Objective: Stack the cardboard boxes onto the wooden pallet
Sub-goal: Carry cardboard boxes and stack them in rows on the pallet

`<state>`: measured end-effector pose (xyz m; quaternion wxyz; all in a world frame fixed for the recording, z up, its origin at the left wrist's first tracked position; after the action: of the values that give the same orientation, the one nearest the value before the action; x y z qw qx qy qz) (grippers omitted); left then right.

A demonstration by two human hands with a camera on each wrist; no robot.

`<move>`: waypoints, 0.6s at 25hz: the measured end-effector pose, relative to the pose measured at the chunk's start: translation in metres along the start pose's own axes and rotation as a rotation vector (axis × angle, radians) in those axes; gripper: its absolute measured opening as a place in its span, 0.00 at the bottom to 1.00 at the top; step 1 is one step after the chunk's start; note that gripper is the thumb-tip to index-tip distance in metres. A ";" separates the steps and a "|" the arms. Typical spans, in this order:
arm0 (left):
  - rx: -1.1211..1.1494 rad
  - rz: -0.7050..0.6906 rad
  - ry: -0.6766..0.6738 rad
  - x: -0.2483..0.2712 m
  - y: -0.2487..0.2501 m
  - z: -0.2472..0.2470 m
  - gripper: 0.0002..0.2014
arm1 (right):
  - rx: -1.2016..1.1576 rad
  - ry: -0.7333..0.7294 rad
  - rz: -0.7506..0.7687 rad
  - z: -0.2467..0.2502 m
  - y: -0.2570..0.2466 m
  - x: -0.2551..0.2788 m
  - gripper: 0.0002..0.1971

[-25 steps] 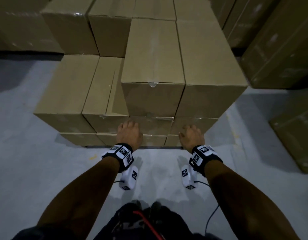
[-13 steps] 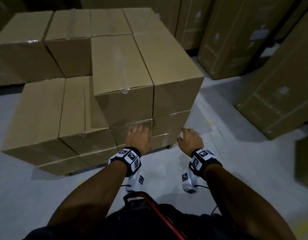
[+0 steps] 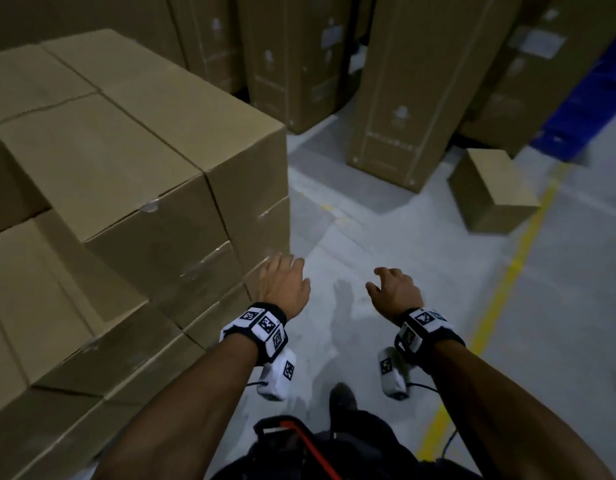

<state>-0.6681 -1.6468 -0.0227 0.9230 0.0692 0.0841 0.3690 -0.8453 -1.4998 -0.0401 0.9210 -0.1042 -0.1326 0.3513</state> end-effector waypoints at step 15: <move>0.099 -0.389 -0.073 -0.080 0.329 -0.075 0.24 | -0.125 0.135 -0.390 0.084 0.314 0.009 0.26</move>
<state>-0.9603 -1.4610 -0.0254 0.9748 0.1102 0.0804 0.1765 -1.0603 -1.2554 -0.0487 0.9701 -0.1566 -0.1094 0.1499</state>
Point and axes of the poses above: each hand's wrist, its own x-axis away from the middle knuckle, its own z-axis out of the back of the hand, y = z × x, the point moved 6 cm from there along -x, towards the middle knuckle, and after that the axes turned 10 degrees about y, right-handed, at the moved point
